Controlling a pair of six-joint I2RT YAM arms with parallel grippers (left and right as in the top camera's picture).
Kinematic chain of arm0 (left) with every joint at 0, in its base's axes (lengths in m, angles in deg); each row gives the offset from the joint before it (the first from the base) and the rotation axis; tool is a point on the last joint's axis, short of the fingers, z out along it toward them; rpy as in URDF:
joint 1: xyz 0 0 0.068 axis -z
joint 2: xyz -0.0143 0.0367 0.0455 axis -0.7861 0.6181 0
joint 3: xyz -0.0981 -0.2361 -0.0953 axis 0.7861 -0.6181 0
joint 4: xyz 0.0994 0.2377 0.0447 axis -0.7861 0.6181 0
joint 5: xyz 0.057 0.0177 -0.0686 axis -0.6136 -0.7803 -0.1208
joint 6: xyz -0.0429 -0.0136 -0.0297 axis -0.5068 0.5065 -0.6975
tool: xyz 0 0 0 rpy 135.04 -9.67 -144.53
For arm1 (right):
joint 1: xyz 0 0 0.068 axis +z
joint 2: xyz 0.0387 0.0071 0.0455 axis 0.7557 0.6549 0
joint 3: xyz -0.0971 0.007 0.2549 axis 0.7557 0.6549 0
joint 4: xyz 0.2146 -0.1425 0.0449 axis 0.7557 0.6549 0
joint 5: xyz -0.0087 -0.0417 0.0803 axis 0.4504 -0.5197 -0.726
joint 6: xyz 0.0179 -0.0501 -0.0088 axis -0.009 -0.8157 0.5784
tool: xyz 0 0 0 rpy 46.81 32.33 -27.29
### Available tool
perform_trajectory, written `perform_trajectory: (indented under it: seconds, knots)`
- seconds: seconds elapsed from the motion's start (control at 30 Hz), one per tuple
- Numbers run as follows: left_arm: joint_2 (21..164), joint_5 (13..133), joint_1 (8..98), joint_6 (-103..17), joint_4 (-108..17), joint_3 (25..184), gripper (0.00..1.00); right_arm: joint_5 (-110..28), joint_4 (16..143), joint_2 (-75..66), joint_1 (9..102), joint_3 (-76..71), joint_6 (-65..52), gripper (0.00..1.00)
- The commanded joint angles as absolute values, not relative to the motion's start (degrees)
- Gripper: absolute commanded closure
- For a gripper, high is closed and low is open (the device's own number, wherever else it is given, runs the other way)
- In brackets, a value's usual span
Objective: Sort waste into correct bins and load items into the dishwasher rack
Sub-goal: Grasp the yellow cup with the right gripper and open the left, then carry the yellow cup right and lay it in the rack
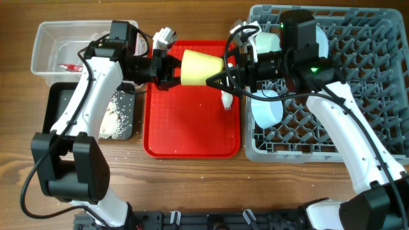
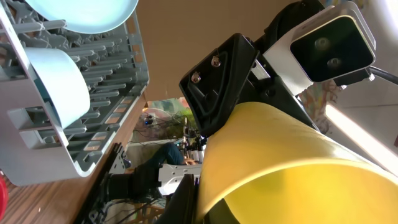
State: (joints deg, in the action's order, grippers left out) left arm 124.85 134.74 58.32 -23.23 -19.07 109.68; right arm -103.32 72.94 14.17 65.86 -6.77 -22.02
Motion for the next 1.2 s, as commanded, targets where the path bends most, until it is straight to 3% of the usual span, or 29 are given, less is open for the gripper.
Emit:
perform_trajectory:
  seconds: [0.0, 0.33, 0.43, 0.57, 0.7, 0.83, 1.0, 1.17]
  knots:
    - [123.97, 134.90, 58.37, -21.94, -19.10, 110.46, 0.96, -106.16, 72.21, 14.81, 66.91, -6.88, -23.18, 0.24]
    - [123.97, 134.87, 58.72, -21.94, -19.31, 110.46, 0.94, -105.99, 71.97, 14.81, 66.91, -6.88, -23.18, 0.35]
    - [123.97, 134.87, 58.72, -21.96, -19.31, 110.46, 0.79, -104.81, 71.54, 14.81, 66.78, -6.88, -23.07, 0.36]
    - [123.97, 134.87, 58.70, -21.96, -19.31, 110.46, 0.46, -104.41, 70.86, 14.81, 65.14, -6.88, -21.46, 0.36]
    - [123.97, 134.87, 58.67, -21.98, -19.27, 110.46, 0.35, -103.91, 71.12, 14.78, 60.77, -6.88, -19.95, 0.37]
    - [123.97, 134.74, 58.65, -21.98, -19.29, 110.46, 0.32, -101.22, 73.11, 14.74, 55.61, -6.88, -18.75, 0.38]
    - [123.97, 128.12, 58.67, -21.96, -19.99, 110.46, 0.30, -86.16, 84.52, 12.58, 49.18, -6.90, -17.74, 0.40]
    - [123.97, 104.17, 58.70, -21.98, -20.56, 110.46, 0.28, -70.23, 96.02, 6.46, 48.46, -7.34, -16.87, 0.39]
